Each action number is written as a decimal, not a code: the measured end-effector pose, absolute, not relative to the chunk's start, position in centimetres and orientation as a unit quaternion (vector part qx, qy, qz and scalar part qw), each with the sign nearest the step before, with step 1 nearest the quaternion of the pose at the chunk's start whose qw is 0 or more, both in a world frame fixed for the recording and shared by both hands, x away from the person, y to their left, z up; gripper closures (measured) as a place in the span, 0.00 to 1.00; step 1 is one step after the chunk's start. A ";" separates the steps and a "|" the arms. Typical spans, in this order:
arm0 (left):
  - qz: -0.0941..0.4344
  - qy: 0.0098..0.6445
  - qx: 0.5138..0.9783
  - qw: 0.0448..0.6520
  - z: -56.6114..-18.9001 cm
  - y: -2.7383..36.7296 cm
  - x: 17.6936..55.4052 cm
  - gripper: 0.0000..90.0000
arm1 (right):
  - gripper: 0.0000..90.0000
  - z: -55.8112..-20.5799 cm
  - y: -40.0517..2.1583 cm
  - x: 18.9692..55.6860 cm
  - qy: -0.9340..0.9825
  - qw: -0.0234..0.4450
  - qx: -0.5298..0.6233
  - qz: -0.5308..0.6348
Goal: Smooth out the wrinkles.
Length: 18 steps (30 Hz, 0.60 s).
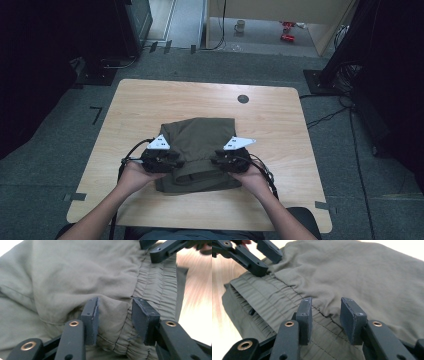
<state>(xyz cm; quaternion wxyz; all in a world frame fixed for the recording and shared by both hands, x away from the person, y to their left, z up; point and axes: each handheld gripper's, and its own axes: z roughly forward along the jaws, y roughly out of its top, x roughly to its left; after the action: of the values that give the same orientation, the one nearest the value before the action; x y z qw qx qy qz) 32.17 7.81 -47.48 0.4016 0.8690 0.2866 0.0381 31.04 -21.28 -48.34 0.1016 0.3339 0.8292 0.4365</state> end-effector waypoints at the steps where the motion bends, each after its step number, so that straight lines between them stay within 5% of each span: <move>1: 0.036 0.286 0.871 0.399 -47.7 7.8 32.1 0.63 | 0.66 -48.5 -21.2 31.0 0.832 0.101 0.331 0.434; 18: 0.068 0.314 0.862 0.393 -49.6 7.3 34.2 0.53 | 0.61 -50.9 -20.2 32.7 0.842 0.121 0.339 0.402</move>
<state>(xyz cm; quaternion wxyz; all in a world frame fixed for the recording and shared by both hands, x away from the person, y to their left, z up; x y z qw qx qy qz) 34.20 7.35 -49.60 0.3925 0.8620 0.3137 0.0677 32.67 -20.21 -50.86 0.1207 0.3389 0.8419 0.4021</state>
